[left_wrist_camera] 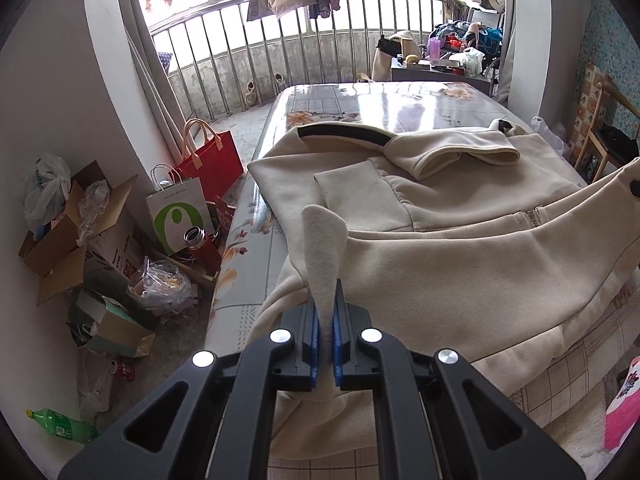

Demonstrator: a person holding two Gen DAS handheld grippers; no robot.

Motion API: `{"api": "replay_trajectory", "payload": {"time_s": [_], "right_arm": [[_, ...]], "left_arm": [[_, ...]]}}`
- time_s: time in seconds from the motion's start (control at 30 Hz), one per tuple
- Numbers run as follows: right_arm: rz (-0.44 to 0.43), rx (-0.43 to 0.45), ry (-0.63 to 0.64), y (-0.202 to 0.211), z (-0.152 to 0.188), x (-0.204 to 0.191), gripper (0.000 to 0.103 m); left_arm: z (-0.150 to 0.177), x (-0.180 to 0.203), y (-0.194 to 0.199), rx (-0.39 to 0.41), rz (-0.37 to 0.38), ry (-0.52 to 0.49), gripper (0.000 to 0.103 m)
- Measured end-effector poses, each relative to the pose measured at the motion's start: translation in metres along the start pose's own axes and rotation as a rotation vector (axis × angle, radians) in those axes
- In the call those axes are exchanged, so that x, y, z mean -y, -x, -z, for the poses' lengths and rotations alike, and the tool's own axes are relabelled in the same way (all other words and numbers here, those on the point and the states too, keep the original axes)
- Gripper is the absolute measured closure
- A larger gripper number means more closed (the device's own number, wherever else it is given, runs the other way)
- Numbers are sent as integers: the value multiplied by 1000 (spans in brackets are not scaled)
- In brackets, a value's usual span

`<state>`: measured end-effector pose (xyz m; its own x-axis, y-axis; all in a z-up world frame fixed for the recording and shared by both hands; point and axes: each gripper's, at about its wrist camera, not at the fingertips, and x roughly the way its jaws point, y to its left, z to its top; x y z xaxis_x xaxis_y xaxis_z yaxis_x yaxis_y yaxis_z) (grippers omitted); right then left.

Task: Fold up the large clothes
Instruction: 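Lift the gripped side edge up with both tools, then fold the lifted side over the jacket with both tools and open them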

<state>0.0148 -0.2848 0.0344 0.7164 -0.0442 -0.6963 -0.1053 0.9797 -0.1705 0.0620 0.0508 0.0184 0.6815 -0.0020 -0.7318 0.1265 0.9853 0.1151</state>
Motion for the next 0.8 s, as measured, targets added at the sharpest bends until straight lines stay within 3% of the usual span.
{"api": "replay_trajectory", "payload": {"time_s": [0.33,0.8], "right_arm": [[14,81,-60,16,-7,9,95],[26,165,-90,4,-46,26,95]], "left_arm": [[-17,1,27,106,-23,-27,98],[-69,-4,20,210,-61,-65,98]]}}
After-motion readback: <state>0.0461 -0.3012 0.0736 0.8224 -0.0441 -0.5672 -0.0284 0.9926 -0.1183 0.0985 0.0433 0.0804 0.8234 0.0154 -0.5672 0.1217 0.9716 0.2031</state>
